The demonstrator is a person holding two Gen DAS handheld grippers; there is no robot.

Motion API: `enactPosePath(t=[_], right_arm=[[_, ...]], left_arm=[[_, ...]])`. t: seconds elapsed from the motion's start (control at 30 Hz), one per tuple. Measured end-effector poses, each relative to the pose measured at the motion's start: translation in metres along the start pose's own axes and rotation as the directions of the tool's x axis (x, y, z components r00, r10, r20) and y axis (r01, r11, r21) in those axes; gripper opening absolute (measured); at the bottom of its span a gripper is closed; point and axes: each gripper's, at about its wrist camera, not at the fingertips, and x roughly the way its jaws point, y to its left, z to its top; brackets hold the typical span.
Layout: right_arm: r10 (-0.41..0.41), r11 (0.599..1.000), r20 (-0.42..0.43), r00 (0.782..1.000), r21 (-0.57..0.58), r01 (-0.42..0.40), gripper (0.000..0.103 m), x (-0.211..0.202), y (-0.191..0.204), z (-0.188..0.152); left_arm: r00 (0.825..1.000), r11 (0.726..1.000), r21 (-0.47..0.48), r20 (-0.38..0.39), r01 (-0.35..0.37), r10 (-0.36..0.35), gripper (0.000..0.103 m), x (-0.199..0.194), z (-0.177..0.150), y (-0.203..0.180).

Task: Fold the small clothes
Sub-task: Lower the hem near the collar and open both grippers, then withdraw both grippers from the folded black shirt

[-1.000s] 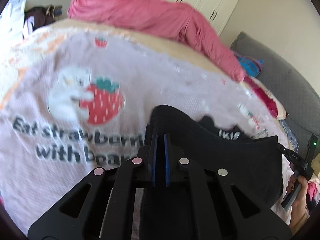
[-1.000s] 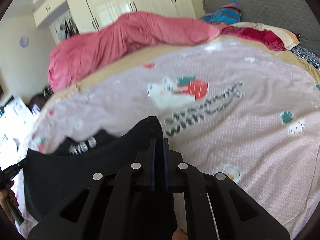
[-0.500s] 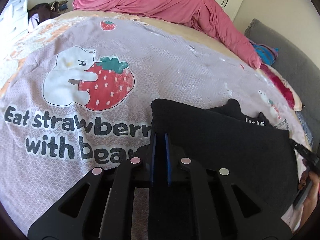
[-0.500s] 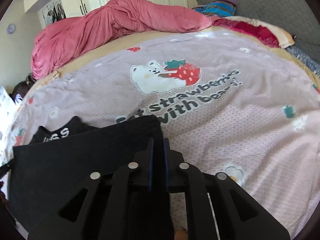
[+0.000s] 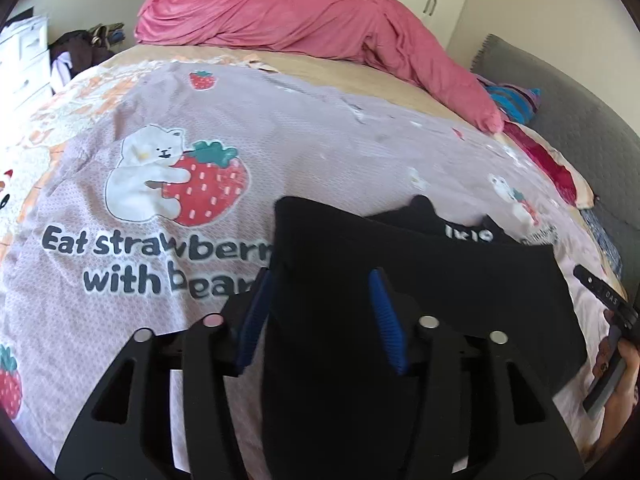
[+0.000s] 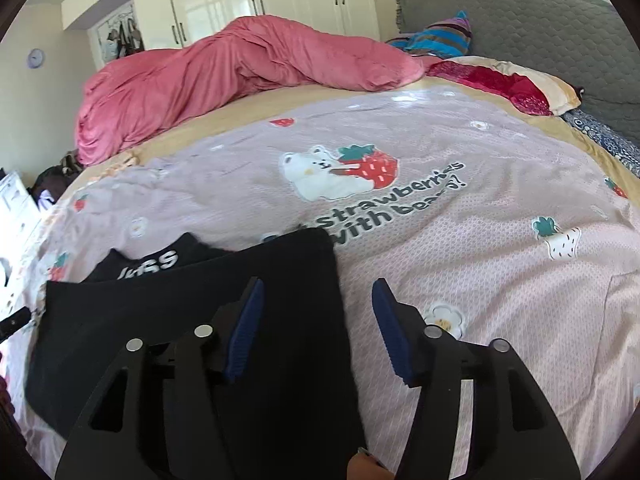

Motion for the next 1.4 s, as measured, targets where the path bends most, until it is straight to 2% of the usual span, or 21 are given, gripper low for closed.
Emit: enactPosePath(t=[0.07, 0.17, 0.33, 0.43, 0.57, 0.73, 0.8, 1.07, 1.13, 1.27, 1.4], right_arm=[[0.017, 1.000, 0.001, 1.000, -0.012, -0.017, 0.060, -0.009, 0.004, -0.003], [0.041, 0.999, 0.006, 0.999, -0.031, -0.040, 0.067, -0.021, 0.010, -0.007], [0.055, 0.997, 0.001, 0.998, -0.048, -0.055, 0.067, -0.033, 0.015, -0.020], [0.079, 0.996, -0.027, 0.996, -0.041, -0.080, 0.067, -0.036, 0.018, -0.030], [0.078, 0.993, -0.064, 0.995, -0.085, -0.083, 0.067, -0.040, 0.029, -0.047], [0.073, 0.991, -0.147, 0.986, -0.098, -0.088, 0.067, -0.034, 0.034, -0.068], [0.054, 0.993, -0.174, 0.983, -0.098, -0.072, 0.077, -0.030, 0.034, -0.077], [0.067, 0.990, -0.152, 0.986, -0.109, -0.084, 0.081, -0.046, 0.036, -0.089], [0.086, 0.989, -0.143, 0.986, -0.110, -0.102, 0.091, -0.051, 0.037, -0.089], [0.102, 0.985, -0.124, 0.987, -0.125, -0.118, 0.095, -0.058, 0.043, -0.091], [0.116, 0.981, -0.097, 0.989, -0.147, -0.129, 0.095, -0.066, 0.050, -0.092]], left_arm=[[1.000, 1.000, 0.012, -0.008, 0.006, -0.006, 0.056, -0.004, -0.005, -0.005], [1.000, 0.999, 0.030, -0.022, 0.015, -0.014, 0.055, -0.006, -0.012, -0.014], [0.997, 0.997, 0.058, -0.067, 0.048, -0.044, 0.056, -0.006, -0.028, -0.030], [0.995, 0.996, 0.070, -0.092, 0.057, -0.050, 0.056, -0.006, -0.035, -0.035], [0.993, 0.996, 0.077, -0.109, 0.054, -0.045, 0.068, -0.006, -0.042, -0.036], [0.989, 0.997, 0.071, -0.144, 0.041, -0.031, 0.069, -0.005, -0.057, -0.030], [0.988, 0.997, 0.069, -0.149, 0.036, -0.026, 0.069, -0.006, -0.063, -0.029], [0.990, 0.997, 0.075, -0.140, 0.020, -0.010, 0.069, -0.017, -0.075, -0.028], [0.990, 0.997, 0.073, -0.138, 0.018, -0.008, 0.069, -0.020, -0.076, -0.027], [0.991, 0.997, 0.072, -0.132, 0.010, -0.001, 0.069, -0.029, -0.080, -0.023], [0.991, 0.998, 0.059, -0.136, 0.008, 0.000, 0.081, -0.035, -0.084, -0.018]])
